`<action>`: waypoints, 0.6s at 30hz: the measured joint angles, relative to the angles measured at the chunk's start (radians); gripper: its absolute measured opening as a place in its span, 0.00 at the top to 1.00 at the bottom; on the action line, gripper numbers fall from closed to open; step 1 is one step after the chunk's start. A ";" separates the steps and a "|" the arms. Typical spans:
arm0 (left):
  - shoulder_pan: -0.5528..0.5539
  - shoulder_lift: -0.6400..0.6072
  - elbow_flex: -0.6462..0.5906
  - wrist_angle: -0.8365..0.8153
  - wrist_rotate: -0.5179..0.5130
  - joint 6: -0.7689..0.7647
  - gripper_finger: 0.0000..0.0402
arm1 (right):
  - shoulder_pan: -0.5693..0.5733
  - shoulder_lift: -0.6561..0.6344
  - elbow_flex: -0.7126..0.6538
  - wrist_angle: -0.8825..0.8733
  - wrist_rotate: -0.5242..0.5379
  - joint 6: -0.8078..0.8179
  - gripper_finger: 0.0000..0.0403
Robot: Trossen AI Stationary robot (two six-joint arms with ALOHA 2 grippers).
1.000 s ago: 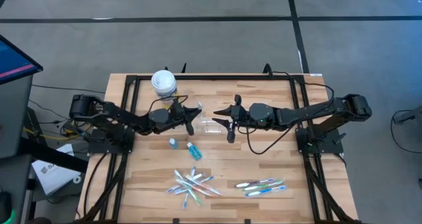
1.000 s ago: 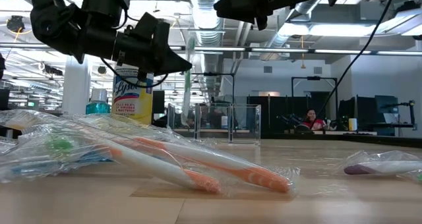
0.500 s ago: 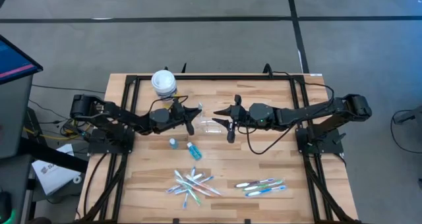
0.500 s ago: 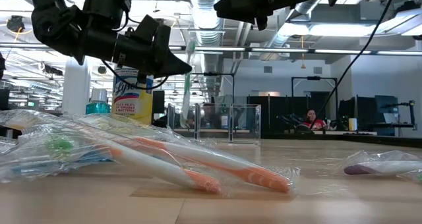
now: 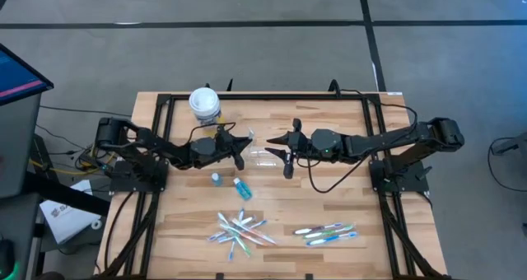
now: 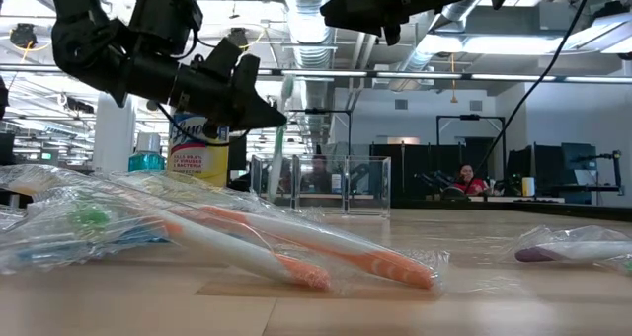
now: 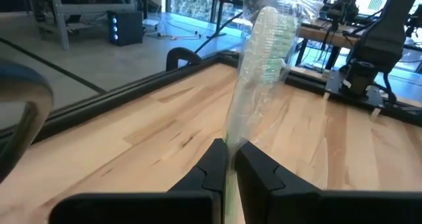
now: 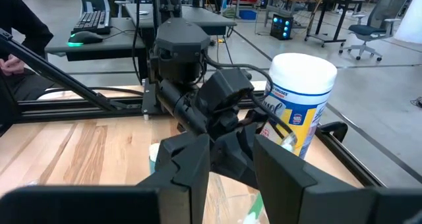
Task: Pick & Place toothbrushing station
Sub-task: Put the top right green toothbrush into the transparent organizer
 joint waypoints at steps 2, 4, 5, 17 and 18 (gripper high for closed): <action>0.000 0.004 0.000 0.002 0.000 0.000 0.97 | 0.000 0.000 0.000 0.000 0.000 0.000 0.73; 0.000 0.005 0.000 0.008 0.000 0.000 0.97 | 0.000 0.000 0.000 0.000 0.000 0.000 0.73; 0.000 0.006 0.000 0.007 0.000 0.000 0.97 | 0.000 0.000 0.000 0.000 0.000 0.000 0.73; 0.000 0.006 0.000 0.003 -0.010 -0.040 0.97 | 0.000 0.000 0.000 0.000 0.000 0.000 0.73; 0.000 0.006 0.000 0.000 -0.020 -0.049 0.96 | 0.000 0.000 0.000 0.000 0.000 0.000 0.73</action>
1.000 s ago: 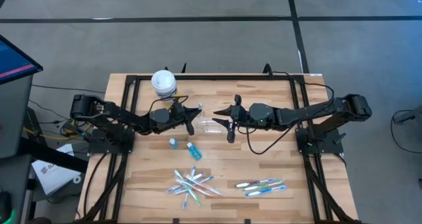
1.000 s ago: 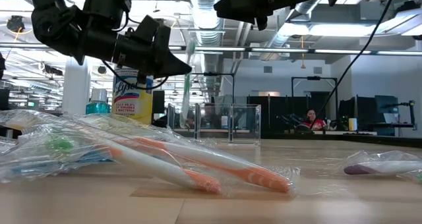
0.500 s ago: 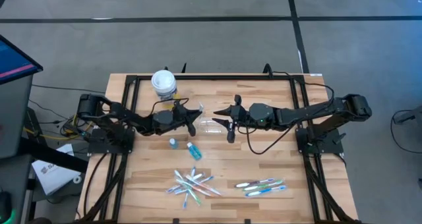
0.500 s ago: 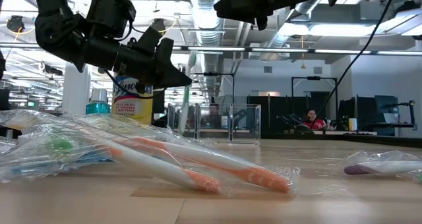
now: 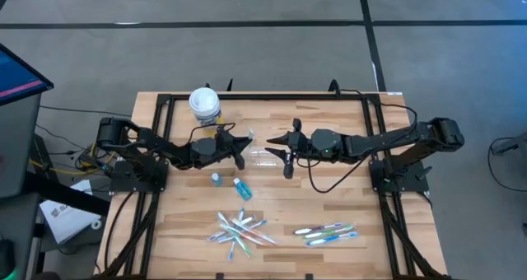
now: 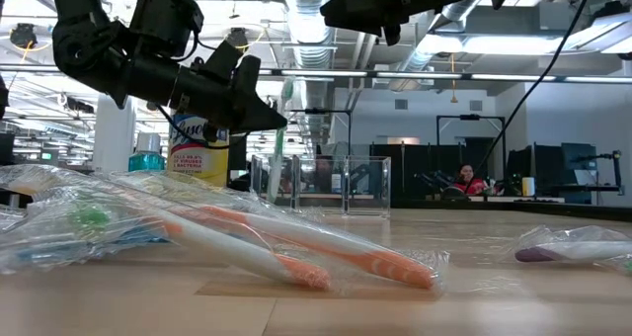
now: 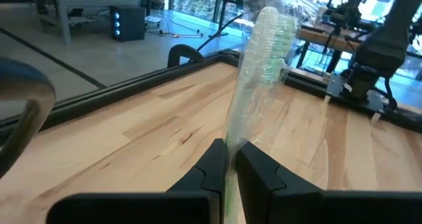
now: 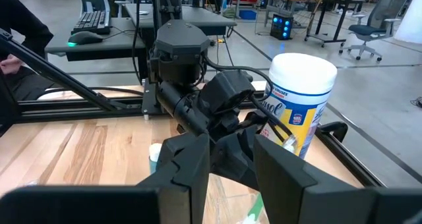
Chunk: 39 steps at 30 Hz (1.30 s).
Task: Pick & Place toothbrushing station
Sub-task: Put the top right green toothbrush into the transparent organizer
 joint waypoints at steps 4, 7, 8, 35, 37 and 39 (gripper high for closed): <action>0.000 0.000 0.000 -0.023 -0.022 -0.022 0.96 | 0.000 0.000 0.000 0.000 0.000 0.000 0.73; 0.000 0.000 0.000 -0.025 -0.022 -0.049 0.96 | 0.000 0.000 0.000 0.000 0.000 0.000 0.73; 0.000 0.000 0.000 -0.025 -0.022 -0.050 0.96 | 0.000 0.000 0.000 0.000 0.000 0.000 0.73; 0.000 0.000 -0.001 -0.065 0.022 -0.122 0.80 | 0.000 0.000 0.000 -0.012 0.000 0.000 0.73; 0.000 0.000 -0.001 -0.064 0.022 -0.122 0.77 | 0.000 0.000 0.000 -0.019 0.000 0.000 0.73; 0.000 0.000 -0.001 -0.063 0.022 -0.121 0.74 | 0.000 0.000 0.000 -0.019 0.000 0.001 0.73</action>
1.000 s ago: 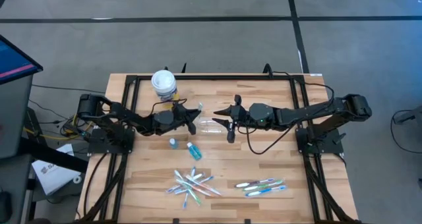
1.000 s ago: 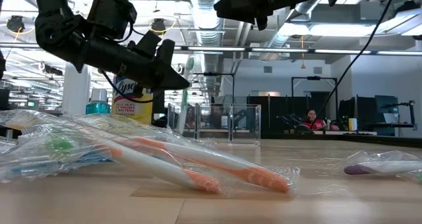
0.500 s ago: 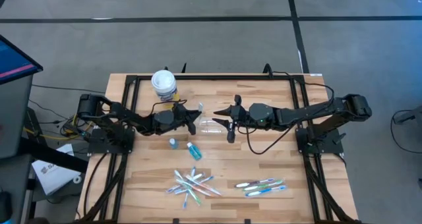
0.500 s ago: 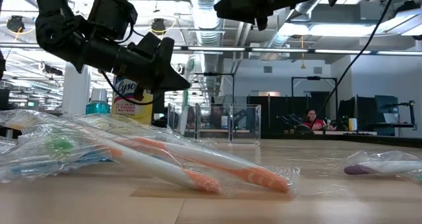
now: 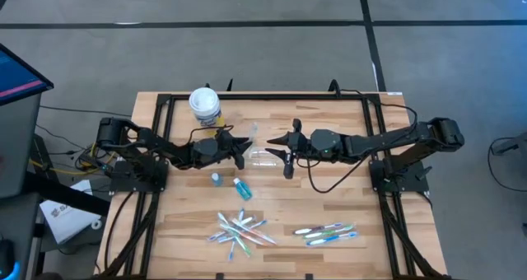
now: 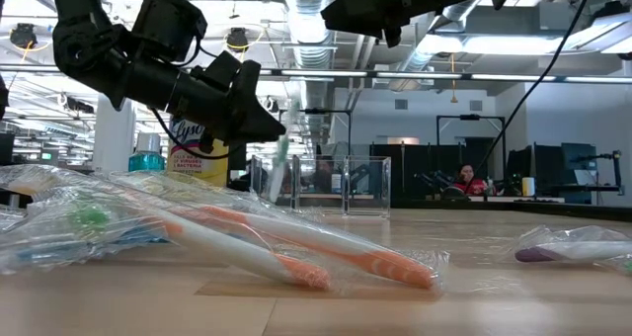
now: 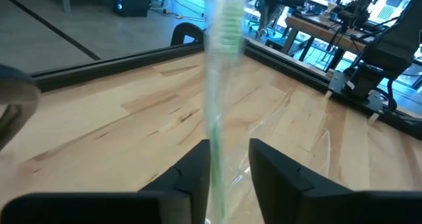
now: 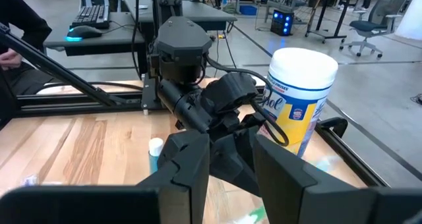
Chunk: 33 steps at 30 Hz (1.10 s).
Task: Pick & Place toothbrushing station
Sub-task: Put the top right green toothbrush into the transparent organizer, then put the left orange toothbrush into the transparent organizer
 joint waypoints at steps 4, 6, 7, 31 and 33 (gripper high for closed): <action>0.000 0.000 0.000 0.002 0.000 0.001 0.68 | 0.000 0.000 0.000 -0.002 0.000 0.008 0.73; 0.000 0.000 0.000 0.002 0.000 0.015 0.67 | 0.000 0.000 0.000 -0.004 0.000 0.020 0.73; -0.001 -0.004 0.000 -0.001 0.000 0.027 0.66 | 0.000 0.000 0.000 -0.005 0.000 0.023 0.73; -0.171 -0.324 0.000 -0.296 0.055 0.130 0.68 | 0.022 0.000 0.000 -0.028 -0.001 0.026 0.73; -0.195 -0.340 0.000 -0.305 0.079 0.131 0.68 | 0.033 0.000 0.000 -0.032 0.000 0.026 0.73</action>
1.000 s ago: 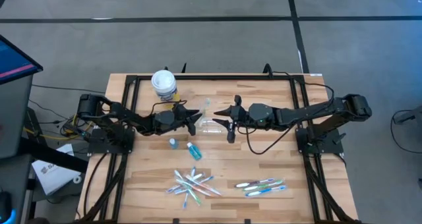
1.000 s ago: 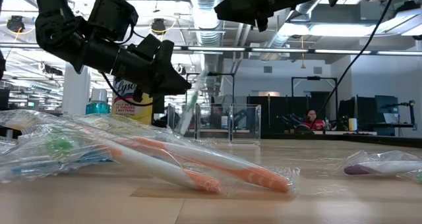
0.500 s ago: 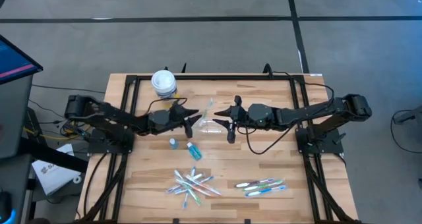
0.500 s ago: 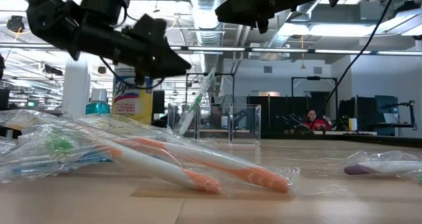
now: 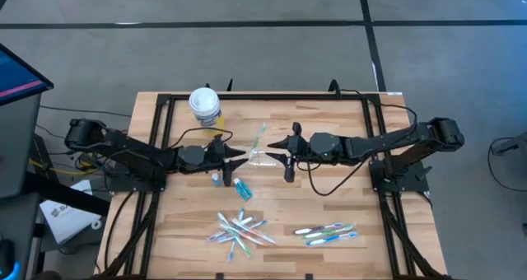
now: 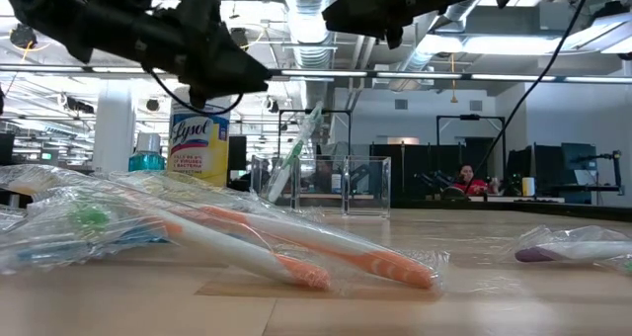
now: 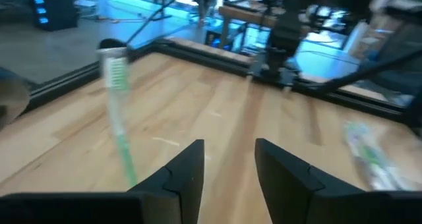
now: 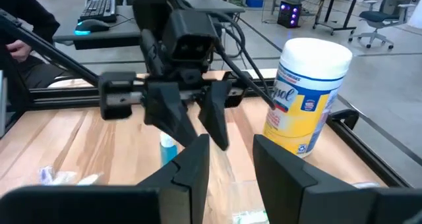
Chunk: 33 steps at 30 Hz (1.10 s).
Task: Pick & Place toothbrushing station
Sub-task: Put the left orange toothbrush into the transparent organizer
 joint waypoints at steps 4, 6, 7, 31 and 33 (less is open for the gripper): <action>-0.051 -0.023 0.000 -0.007 0.025 0.001 0.69 | 0.023 0.000 0.000 -0.016 -0.001 0.000 0.73; -0.078 -0.034 0.000 -0.006 0.026 0.002 0.70 | 0.039 0.000 0.000 -0.029 -0.001 0.001 0.73; -0.092 -0.035 0.000 -0.006 0.026 0.002 0.70 | 0.047 0.000 0.000 -0.037 -0.001 0.001 0.73; -0.349 -0.031 0.000 0.000 0.132 -0.006 0.71 | 0.238 0.000 0.000 -0.317 0.000 0.150 0.73; -0.389 -0.031 0.000 -0.001 0.132 -0.006 0.71 | 0.238 0.000 0.000 -0.317 0.000 0.150 0.73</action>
